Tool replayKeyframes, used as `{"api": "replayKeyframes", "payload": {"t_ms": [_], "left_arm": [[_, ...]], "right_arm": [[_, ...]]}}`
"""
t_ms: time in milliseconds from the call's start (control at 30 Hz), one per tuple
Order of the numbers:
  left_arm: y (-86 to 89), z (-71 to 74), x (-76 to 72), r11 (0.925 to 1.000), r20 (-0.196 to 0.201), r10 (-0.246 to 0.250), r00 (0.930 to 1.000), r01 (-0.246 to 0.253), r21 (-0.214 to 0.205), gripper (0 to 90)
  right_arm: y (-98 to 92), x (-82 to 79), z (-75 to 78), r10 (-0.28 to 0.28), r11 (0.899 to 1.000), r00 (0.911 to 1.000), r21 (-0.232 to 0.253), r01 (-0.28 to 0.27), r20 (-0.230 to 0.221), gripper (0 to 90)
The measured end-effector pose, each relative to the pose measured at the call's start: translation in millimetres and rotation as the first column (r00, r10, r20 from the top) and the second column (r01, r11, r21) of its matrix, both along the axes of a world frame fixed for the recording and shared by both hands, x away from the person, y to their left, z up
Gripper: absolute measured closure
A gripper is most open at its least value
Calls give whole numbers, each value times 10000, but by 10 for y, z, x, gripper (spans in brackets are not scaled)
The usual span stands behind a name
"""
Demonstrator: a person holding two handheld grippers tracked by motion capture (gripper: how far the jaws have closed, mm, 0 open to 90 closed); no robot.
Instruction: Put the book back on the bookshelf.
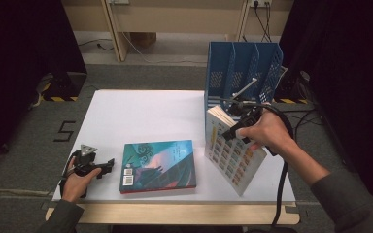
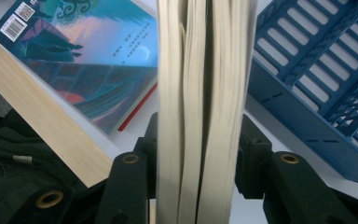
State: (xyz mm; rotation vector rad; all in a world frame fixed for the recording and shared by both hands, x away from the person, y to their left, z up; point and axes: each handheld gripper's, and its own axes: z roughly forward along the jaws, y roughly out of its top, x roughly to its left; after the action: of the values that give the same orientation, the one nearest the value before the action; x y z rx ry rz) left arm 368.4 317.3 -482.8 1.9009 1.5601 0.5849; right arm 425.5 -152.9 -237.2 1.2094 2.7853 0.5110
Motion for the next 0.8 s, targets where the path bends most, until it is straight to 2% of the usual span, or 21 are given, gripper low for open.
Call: {"api": "replayKeyframes", "payload": {"t_ms": [200, 333, 467, 567, 600, 633, 800], "left_arm": [[0, 0, 1, 10000, -2, 5, 10000, -5, -5, 144], [0, 0, 1, 10000, -2, 4, 10000, -4, -8, 144], [-2, -3, 2, 10000, 27, 27, 10000, -27, -29, 143], [-2, -3, 4, 10000, 16, 27, 10000, -27, -31, 142], [-2, -3, 4, 10000, 16, 30, 10000, -30, -30, 141], [-2, -4, 4, 10000, 25, 33, 10000, -33, -30, 141], [-1, -2, 5, 10000, 1, 21, 10000, -21, -36, 141]], "right_arm": [[6, 23, -34, 152, 9998, 9997, -152, -154, -166, 650], [5, 18, -28, 462, 9980, 9989, -431, -458, 79, 712], [-3, 6, -6, 803, 9941, 9965, -751, -782, 250, 734], [-18, 2, -1, 992, 9931, 9947, -659, -973, 254, 736], [-15, -11, 5, 890, 9940, 9958, -659, -875, 198, 737], [-19, -8, 8, 1081, 9921, 9938, -663, -1062, 243, 737], [-58, -33, 61, 963, 9948, 9948, -351, -952, 321, 738]]}}
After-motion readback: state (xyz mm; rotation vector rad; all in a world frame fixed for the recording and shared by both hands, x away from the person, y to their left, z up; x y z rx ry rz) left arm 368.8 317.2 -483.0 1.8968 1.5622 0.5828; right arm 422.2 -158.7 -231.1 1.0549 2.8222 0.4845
